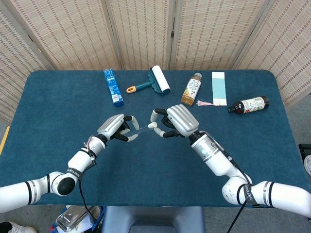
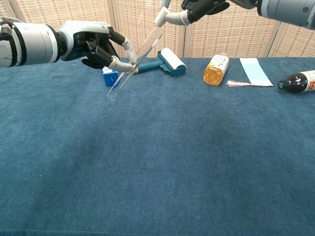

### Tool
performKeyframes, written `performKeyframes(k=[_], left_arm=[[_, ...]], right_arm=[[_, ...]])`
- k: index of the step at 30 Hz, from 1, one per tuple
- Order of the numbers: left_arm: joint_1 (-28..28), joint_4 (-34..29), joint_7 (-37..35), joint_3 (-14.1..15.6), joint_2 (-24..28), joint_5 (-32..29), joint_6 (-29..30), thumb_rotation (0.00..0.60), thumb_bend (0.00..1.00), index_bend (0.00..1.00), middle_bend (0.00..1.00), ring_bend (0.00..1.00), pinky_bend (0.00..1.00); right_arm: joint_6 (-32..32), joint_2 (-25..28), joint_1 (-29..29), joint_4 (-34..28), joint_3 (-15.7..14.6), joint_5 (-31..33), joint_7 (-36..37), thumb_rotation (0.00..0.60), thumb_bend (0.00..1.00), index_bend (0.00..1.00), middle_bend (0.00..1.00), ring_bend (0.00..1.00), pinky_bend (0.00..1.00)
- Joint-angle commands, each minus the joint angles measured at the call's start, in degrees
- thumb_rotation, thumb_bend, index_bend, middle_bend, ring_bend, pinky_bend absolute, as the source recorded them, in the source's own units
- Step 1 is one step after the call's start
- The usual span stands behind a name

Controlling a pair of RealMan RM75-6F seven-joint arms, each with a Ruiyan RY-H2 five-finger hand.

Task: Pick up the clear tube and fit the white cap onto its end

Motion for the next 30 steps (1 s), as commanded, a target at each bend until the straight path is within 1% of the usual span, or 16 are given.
performKeyframes(k=[1, 12, 30], left_arm=[[-0.06, -0.08, -0.65, -0.05, 0.18, -0.17, -0.25, 0.600, 0.39, 0.62, 1.00, 1.00, 1.00], [-0.45, 0.07, -2.58, 0.08, 0.65, 0.23, -1.07, 0.600, 0.39, 0.62, 1.00, 1.00, 1.00], [-1.71, 1.12, -2.76, 1.22, -0.03, -0.33, -1.53, 0.600, 0.39, 0.62, 1.00, 1.00, 1.00]], right_arm=[[0.12, 0.12, -0.06, -0.01, -0.18, 0.02, 0.01, 0.600, 0.73, 0.78, 1.00, 1.00, 1.00], [-0.25, 0.38, 0.29, 0.55, -0.75, 0.39, 0.14, 0.600, 0.73, 0.78, 1.00, 1.00, 1.00], [-1.12, -0.78, 1.63, 2.38, -1.08, 1.31, 0.05, 0.600, 0.73, 0.78, 1.00, 1.00, 1.00]])
